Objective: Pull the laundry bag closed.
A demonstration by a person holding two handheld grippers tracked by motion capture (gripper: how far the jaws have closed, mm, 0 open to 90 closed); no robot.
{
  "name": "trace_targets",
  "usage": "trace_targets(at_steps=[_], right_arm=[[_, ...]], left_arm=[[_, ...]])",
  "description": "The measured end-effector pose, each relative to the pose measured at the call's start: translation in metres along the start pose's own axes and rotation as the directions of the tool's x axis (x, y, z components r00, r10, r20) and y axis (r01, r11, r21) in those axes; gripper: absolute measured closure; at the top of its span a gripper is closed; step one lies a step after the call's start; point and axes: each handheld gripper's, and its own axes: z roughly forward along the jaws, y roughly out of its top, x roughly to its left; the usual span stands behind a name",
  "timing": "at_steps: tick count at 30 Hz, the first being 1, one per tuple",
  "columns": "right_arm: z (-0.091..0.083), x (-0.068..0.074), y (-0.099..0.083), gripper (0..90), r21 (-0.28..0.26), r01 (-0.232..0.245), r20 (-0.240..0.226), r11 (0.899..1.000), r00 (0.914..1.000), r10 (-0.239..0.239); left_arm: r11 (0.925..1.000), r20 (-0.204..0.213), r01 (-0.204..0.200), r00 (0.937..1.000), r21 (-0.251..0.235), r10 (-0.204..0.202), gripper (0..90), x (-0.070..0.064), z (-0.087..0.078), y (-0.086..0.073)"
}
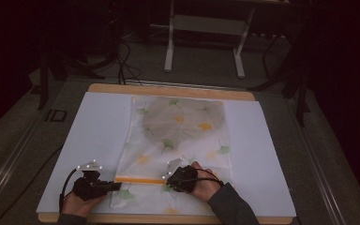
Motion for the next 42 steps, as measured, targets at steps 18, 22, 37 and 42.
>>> trace_targets(at_steps=[18, 22, 37, 42], right_arm=[[-0.006, 0.000, -0.008, 84.5, 0.019, -0.002, 0.012, 1.000, 0.9999, 0.002], [-0.007, 0.000, -0.010, 84.5, 0.018, -0.007, 0.012, 1.000, 0.9999, 0.006], [-0.012, -0.002, -0.019, 84.5, 0.026, -0.014, 0.025, 1.000, 0.9996, 0.014], [-0.015, -0.003, -0.024, 84.5, 0.025, -0.027, 0.028, 0.999, 0.9993, 0.027]], left_arm=[[1.0000, -0.001, 0.000, 1.0000, -0.002, 0.000, 87.1, 0.000, 0.000, 0.000], [1.0000, -0.001, 0.000, 1.0000, -0.002, 0.000, 87.1, 0.000, 0.000, 0.000], [1.0000, -0.004, 0.001, 1.0000, -0.004, -0.001, 87.1, 0.001, -0.001, 0.000], [1.0000, -0.003, 0.002, 1.0000, -0.002, -0.002, 87.1, 0.001, -0.001, 0.000]])
